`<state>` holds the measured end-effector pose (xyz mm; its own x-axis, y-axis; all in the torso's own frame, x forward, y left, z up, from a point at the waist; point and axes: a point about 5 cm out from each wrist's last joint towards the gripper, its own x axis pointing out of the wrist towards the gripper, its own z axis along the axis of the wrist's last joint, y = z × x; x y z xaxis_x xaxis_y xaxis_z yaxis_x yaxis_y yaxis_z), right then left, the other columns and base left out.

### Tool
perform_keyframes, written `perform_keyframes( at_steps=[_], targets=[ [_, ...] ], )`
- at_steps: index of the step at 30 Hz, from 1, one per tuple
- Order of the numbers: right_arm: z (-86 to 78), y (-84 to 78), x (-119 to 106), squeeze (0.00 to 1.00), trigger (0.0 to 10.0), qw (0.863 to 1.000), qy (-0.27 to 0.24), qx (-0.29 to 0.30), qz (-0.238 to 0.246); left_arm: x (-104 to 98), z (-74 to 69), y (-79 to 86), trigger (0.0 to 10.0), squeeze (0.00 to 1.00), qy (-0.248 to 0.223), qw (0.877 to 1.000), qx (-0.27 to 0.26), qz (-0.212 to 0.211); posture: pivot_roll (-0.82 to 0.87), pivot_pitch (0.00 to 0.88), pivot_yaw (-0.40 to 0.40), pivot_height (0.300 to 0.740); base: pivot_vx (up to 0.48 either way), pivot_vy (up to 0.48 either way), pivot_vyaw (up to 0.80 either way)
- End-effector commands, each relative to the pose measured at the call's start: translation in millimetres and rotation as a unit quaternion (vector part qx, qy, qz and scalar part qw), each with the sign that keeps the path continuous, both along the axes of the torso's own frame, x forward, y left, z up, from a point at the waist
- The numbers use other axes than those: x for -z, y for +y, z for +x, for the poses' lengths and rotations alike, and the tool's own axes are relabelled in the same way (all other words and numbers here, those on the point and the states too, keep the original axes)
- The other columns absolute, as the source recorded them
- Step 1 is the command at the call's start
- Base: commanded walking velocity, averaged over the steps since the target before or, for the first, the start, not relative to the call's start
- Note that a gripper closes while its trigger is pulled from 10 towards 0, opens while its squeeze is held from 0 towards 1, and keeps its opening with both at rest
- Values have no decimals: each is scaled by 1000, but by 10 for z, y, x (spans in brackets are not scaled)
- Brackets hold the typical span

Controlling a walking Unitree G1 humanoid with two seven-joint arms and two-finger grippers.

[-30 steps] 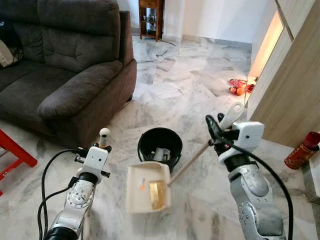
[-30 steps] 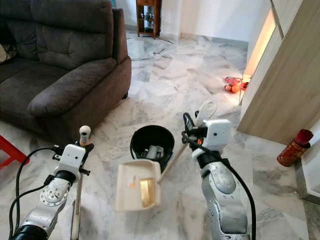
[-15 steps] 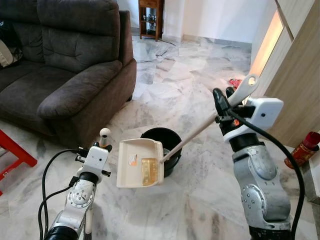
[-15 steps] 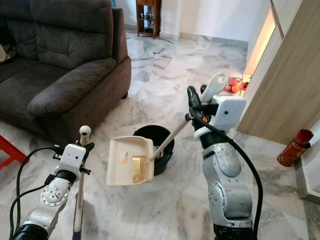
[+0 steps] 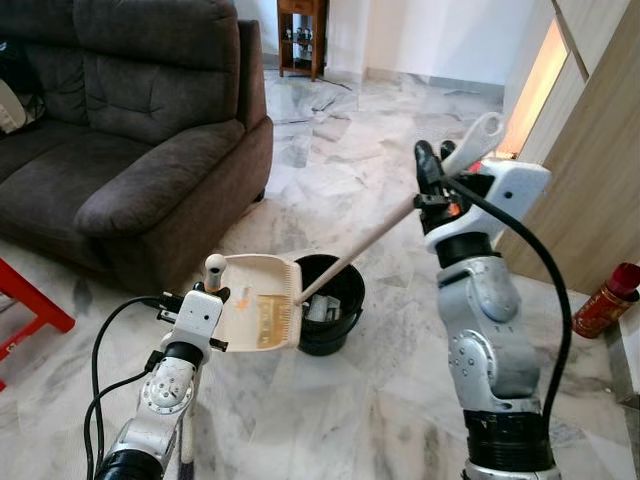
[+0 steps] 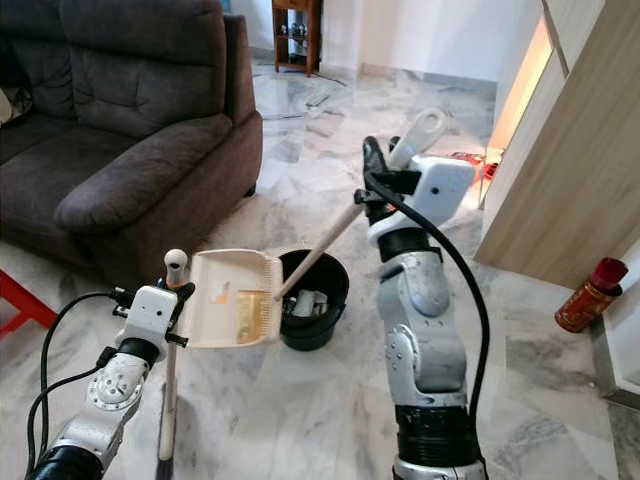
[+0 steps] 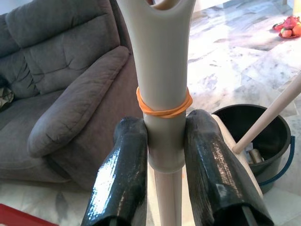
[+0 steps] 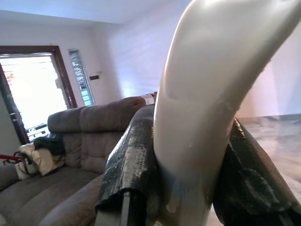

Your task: Sweep floor

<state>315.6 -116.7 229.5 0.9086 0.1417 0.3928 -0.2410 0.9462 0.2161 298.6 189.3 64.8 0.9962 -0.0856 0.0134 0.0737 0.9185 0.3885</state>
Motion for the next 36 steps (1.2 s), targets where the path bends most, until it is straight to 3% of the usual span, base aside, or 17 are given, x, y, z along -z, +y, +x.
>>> perform_keyframes(
  at_steps=[1,7,12,28,36],
  targets=[
    [2,-16,-144,0,10000,999,-39,5,11,-71,48,-16,10000,0,-14,1000,6,6,69,0,-15,740,0,0,0],
    [34,-30,-136,0,10000,999,-40,10,14,-68,53,-23,10000,0,-14,1000,6,6,67,0,-15,740,0,0,0],
    [39,-8,-136,0,10000,999,-44,-1,20,-73,56,-16,10000,0,-15,1000,5,8,71,0,-16,740,0,0,-655],
    [28,53,-142,0,10000,998,-54,-12,15,-92,67,6,10000,0,-18,1000,2,10,74,0,-16,740,0,0,0],
    [22,71,-153,0,10000,998,-58,-17,16,-105,72,13,10000,0,-21,1000,1,13,74,0,-14,740,299,0,0]
  ],
)
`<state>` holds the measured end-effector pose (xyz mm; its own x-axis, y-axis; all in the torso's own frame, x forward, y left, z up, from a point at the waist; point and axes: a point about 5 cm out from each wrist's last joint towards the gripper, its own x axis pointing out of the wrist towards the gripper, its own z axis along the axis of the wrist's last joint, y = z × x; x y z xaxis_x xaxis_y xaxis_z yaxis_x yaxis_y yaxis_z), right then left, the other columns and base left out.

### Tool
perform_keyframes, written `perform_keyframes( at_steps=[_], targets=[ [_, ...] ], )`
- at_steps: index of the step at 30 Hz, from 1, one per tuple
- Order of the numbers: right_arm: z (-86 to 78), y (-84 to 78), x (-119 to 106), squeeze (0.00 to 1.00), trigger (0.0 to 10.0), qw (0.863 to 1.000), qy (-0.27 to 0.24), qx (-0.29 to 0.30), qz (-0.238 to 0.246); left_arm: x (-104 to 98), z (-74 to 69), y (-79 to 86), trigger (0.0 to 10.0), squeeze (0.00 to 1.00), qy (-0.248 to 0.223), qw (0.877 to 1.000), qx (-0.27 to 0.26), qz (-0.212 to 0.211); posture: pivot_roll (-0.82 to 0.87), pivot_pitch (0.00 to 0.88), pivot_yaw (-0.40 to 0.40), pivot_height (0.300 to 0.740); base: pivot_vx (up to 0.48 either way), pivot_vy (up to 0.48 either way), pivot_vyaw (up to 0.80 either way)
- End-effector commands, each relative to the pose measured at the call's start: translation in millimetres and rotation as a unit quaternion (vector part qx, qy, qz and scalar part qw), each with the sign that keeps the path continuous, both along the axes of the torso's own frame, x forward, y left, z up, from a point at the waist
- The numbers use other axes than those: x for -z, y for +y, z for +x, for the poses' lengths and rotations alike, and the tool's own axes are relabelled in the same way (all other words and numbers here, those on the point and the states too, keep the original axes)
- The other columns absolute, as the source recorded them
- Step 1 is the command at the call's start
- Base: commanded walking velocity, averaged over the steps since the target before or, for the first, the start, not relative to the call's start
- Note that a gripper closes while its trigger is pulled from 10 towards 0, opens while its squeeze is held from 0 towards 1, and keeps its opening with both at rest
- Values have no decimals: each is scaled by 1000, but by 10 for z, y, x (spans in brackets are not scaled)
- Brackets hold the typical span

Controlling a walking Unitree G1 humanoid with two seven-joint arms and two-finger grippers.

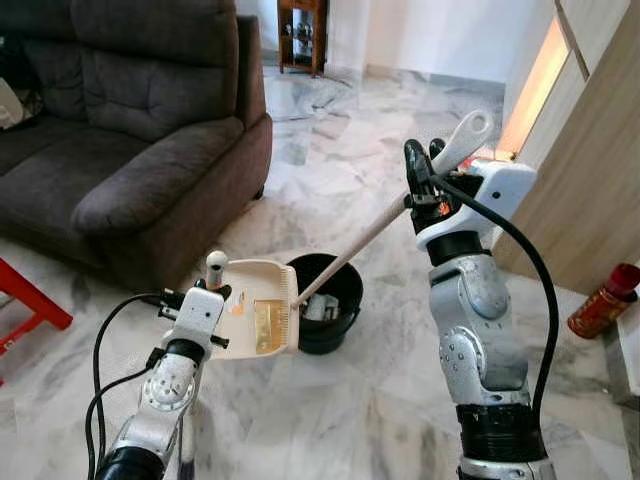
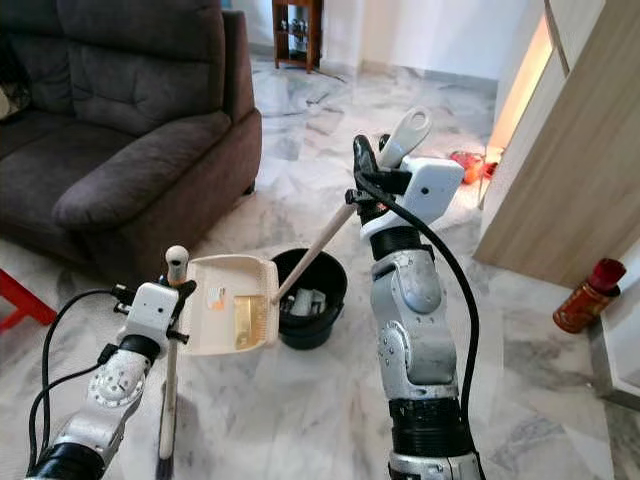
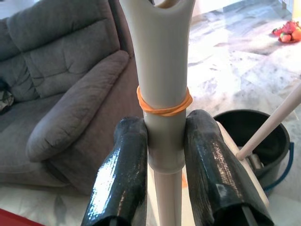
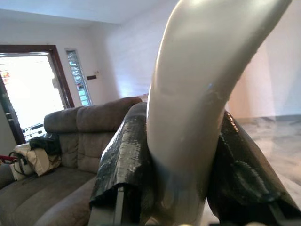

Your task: Sweep floor

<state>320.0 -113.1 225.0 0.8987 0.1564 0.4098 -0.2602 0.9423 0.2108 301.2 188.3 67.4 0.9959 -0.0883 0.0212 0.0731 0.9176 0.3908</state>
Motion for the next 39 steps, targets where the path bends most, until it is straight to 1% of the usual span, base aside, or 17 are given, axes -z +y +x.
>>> perform_keyframes(
  at_steps=[1,13,21,36,39],
  targets=[
    [-23,36,-198,0,10000,999,-49,-10,16,-78,46,21,10000,0,-17,1000,0,12,74,0,-15,740,319,0,0],
    [-21,37,-202,0,10000,999,-50,-12,15,-80,54,7,10000,0,-17,1000,2,10,73,0,-16,740,356,0,0],
    [-16,32,-201,0,10000,999,-48,-10,23,-88,57,6,10000,0,-19,1000,2,11,74,0,-15,740,362,0,0],
    [-15,55,-212,0,10000,998,-51,-20,27,-87,57,18,10000,0,-20,1000,0,11,79,0,-19,740,362,0,-768],
    [-19,51,-220,0,10000,998,-56,-17,27,-91,56,20,10000,0,-22,1000,0,11,77,0,-17,740,350,0,0]
  ],
)
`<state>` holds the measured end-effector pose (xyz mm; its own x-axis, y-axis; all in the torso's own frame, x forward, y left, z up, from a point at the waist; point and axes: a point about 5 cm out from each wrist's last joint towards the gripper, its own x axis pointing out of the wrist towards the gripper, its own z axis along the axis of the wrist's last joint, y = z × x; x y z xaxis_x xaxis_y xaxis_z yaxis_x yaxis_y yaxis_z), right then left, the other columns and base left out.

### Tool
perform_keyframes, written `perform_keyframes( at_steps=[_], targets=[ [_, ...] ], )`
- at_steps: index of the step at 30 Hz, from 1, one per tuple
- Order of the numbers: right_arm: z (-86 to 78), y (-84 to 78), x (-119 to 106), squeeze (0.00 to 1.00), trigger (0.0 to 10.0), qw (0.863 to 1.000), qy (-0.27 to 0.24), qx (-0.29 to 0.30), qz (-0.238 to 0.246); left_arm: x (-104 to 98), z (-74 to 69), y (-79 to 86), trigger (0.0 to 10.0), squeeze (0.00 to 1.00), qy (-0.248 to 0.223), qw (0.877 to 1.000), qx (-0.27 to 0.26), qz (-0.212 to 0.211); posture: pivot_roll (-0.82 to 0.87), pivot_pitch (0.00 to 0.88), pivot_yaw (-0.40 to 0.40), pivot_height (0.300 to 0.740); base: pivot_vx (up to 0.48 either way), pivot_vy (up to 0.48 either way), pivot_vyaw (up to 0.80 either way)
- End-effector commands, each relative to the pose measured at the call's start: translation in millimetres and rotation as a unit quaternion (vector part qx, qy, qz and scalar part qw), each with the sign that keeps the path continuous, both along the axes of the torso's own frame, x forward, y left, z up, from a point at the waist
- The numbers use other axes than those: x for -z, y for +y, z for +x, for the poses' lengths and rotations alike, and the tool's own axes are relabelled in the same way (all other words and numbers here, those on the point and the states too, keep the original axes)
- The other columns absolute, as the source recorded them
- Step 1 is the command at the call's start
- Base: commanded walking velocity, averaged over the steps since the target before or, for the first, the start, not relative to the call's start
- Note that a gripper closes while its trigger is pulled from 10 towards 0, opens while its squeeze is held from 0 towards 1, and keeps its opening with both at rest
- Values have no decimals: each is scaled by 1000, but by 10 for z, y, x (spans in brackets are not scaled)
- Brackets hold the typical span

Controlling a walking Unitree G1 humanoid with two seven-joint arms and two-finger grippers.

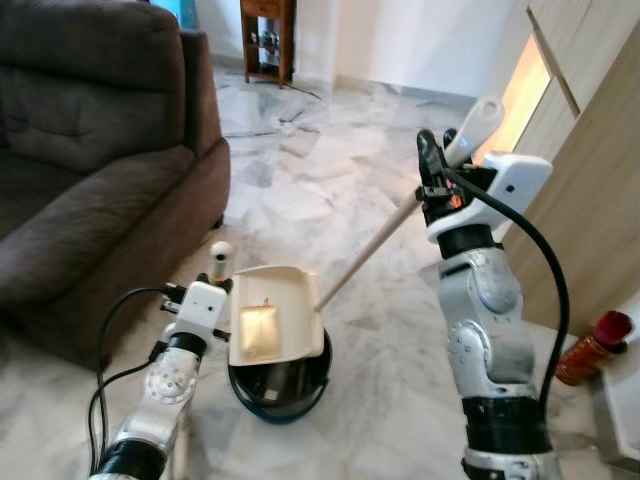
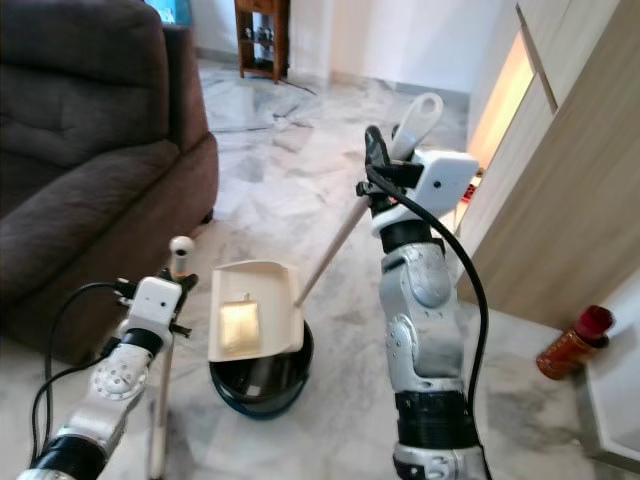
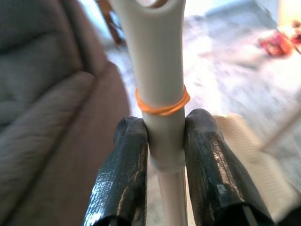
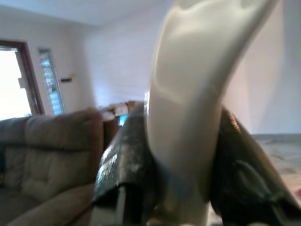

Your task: Sweep floor

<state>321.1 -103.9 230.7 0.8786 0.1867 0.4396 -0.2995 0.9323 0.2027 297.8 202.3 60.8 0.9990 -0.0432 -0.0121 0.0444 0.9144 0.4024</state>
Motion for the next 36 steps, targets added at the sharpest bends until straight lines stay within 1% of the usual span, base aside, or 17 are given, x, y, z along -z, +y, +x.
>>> perform_keyframes(
  at_steps=[1,17,21,22,23,24,25,26,30,31,32,33,36],
  targets=[
    [-32,-42,-164,0,10000,999,-39,-1,27,-161,90,-121,10000,0,-40,999,22,3,77,0,-18,740,247,0,0],
    [-40,-27,-155,0,10000,999,-41,-5,21,-151,73,-112,10000,0,-41,999,24,4,79,0,-19,740,0,0,0],
    [-86,23,-170,0,10000,998,-62,-3,-12,-152,73,-110,10000,0,-41,999,25,5,78,0,-17,740,0,0,0],
    [-108,60,-182,0,10000,996,-75,0,-38,-151,71,-107,10000,0,-41,999,25,6,75,0,-15,740,0,0,0],
    [-108,60,-182,0,10000,996,-75,0,-38,-151,71,-107,10000,0,-41,999,25,6,75,0,-15,740,0,0,0],
    [-143,133,-207,0,10000,993,-94,-8,-68,-150,70,-108,10000,0,-40,999,26,6,73,0,-14,740,0,0,0],
    [-167,191,-217,0,10000,992,-103,-15,-75,-149,70,-110,10000,0,-40,999,27,7,71,0,-13,740,0,0,0],
    [-167,191,-217,0,10000,992,-103,-15,-75,-149,70,-110,10000,0,-40,999,27,7,71,0,-13,740,0,0,0],
    [-200,288,-227,0,10000,992,-108,-26,-63,-150,74,-116,10000,0,-40,999,29,8,74,0,-11,740,0,0,0],
    [-231,374,-230,0,10000,990,-115,-35,-69,-152,76,-119,10000,0,-40,999,30,9,73,0,-8,740,0,0,0],
    [-231,374,-230,0,10000,990,-115,-35,-69,-152,76,-119,10000,0,-40,999,30,9,73,0,-8,740,0,0,0],
    [-268,464,-245,0,10000,988,-124,-48,-72,-157,79,-125,10000,0,-40,998,35,15,74,0,-6,740,0,0,0],
    [-353,621,-277,0,10000,984,-142,-77,-71,-161,79,-122,10000,0,-41,998,37,18,76,0,-6,740,0,0,0]
  ],
)
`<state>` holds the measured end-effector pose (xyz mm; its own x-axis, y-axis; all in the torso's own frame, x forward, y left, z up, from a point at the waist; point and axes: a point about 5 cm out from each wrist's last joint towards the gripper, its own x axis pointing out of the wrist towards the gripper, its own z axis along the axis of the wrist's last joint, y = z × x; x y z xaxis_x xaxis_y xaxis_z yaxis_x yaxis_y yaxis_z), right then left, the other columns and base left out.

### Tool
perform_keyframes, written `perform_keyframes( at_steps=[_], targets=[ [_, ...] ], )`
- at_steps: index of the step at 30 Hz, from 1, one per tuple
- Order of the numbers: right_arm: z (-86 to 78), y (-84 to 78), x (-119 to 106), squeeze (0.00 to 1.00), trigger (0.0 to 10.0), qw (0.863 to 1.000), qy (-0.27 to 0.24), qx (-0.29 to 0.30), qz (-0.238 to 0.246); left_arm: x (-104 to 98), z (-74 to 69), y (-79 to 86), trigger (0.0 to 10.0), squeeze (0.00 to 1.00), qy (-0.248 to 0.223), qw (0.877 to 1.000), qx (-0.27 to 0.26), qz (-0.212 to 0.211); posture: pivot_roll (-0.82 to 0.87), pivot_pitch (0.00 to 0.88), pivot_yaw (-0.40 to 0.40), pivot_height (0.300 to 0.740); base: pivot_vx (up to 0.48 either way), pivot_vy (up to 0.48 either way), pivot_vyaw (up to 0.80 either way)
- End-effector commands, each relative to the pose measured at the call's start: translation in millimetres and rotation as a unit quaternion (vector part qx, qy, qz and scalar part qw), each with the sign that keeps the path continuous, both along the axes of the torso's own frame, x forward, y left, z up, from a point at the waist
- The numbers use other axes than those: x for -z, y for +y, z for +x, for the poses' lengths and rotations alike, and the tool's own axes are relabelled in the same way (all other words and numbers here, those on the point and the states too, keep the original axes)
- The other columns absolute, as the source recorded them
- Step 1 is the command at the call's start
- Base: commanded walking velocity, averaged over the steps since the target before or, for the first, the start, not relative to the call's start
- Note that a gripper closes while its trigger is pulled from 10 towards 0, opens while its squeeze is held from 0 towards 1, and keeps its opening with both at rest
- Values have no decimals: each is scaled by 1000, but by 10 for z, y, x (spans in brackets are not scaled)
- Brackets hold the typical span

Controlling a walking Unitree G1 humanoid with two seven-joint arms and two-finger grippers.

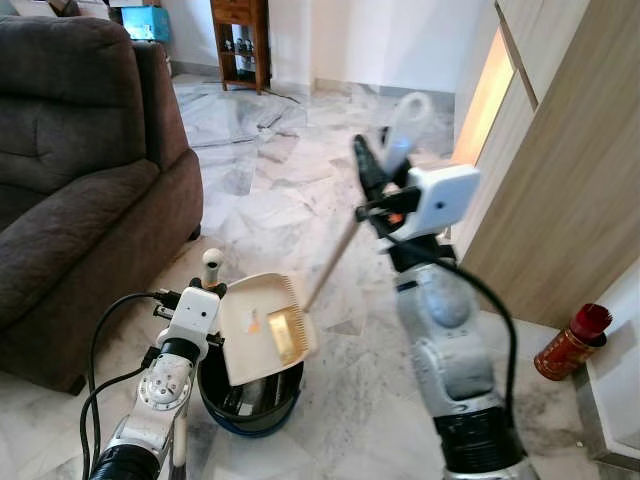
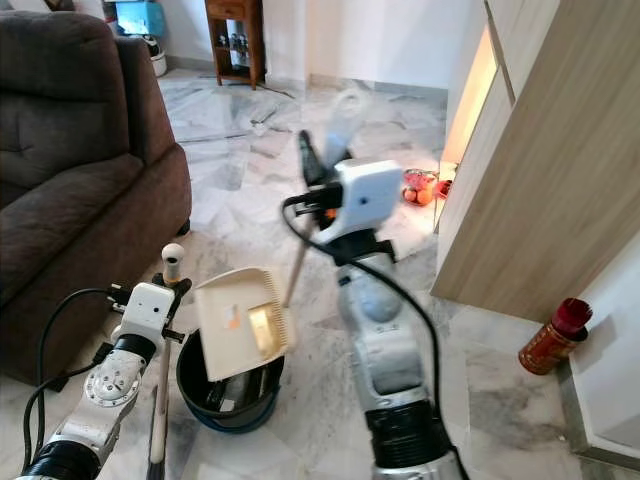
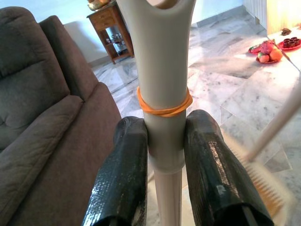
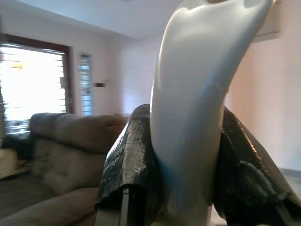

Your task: Sweep floor

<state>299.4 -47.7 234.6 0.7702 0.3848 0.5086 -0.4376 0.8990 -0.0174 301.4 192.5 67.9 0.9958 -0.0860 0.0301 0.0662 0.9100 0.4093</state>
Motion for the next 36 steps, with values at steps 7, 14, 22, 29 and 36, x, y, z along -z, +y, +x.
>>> perform_keyframes(
  at_steps=[7,14,22,29,36],
  targets=[
    [-262,242,-261,0,10000,994,-93,-52,12,-92,44,-26,10000,0,-21,1000,15,15,74,0,-4,740,0,0,0],
    [-347,338,-286,0,10000,991,-126,-54,-11,-78,37,-39,10000,0,-19,999,19,18,69,0,-2,740,0,0,0],
    [-429,428,-255,0,10000,986,-148,-68,-44,-60,28,-52,10000,0,-16,999,21,20,66,0,-2,740,0,0,0],
    [-517,490,-285,0,10000,978,-186,-72,-64,-59,29,-52,10000,0,-16,999,20,20,65,0,1,740,0,0,0],
    [-625,592,-319,0,10000,970,-212,-96,-77,-61,35,-55,10000,0,-16,999,22,20,61,0,4,740,0,0,0]
  ],
)
